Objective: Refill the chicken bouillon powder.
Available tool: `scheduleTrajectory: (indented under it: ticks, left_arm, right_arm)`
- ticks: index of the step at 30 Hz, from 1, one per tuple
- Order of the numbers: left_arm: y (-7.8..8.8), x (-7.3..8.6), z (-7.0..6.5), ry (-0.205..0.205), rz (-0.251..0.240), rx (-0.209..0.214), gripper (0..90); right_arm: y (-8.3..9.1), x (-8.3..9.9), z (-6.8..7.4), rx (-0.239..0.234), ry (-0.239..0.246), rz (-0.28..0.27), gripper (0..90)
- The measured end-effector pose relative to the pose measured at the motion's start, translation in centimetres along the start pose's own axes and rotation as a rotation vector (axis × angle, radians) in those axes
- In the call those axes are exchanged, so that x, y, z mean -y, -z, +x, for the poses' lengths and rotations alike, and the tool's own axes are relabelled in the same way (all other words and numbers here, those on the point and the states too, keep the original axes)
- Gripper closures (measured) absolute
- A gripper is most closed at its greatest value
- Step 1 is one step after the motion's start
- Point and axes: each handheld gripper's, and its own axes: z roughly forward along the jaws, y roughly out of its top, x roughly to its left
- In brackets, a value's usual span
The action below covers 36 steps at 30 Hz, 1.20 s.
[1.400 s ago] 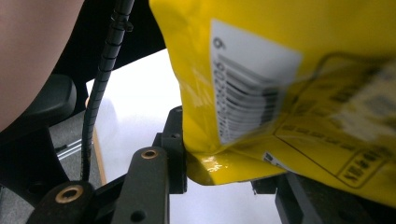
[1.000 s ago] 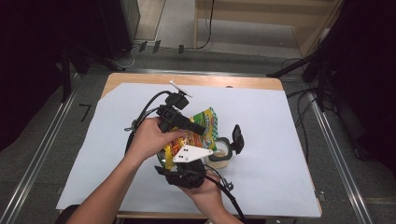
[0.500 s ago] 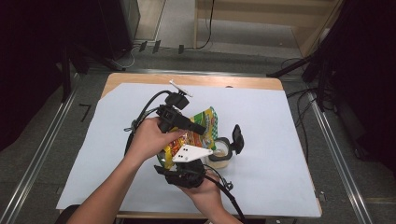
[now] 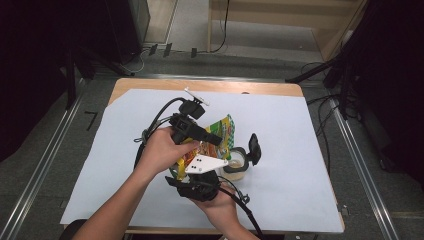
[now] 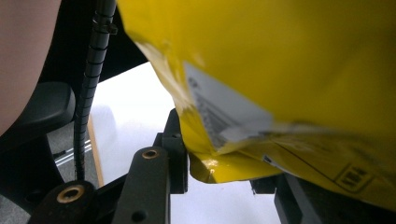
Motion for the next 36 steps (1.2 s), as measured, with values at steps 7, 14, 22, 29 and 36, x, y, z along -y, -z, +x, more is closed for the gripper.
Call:
scheduleTrajectory:
  ticks: [7,14,22,29,36]
  left_arm:
    - [-0.12,-0.03,0.27,0.01,0.003,0.011,76.2]
    - [-0.05,0.0,0.31,0.012,0.0,0.013,76.2]
    - [-0.06,0.0,0.32,0.013,0.0,0.015,76.1]
    - [-0.09,0.01,0.38,0.013,-0.002,0.016,76.1]
    - [-0.08,0.01,0.36,0.014,0.0,0.015,76.1]
  right_arm:
    - [-0.06,0.04,-0.06,0.001,-0.005,0.003,66.6]
    - [-0.07,0.01,-0.1,0.001,0.002,0.005,66.6]
    - [-0.05,0.0,-0.1,0.0,0.004,0.006,66.6]
    - [-0.08,0.02,-0.13,0.002,0.006,0.008,66.6]
    - [-0.06,0.01,-0.1,0.001,0.006,0.008,66.6]
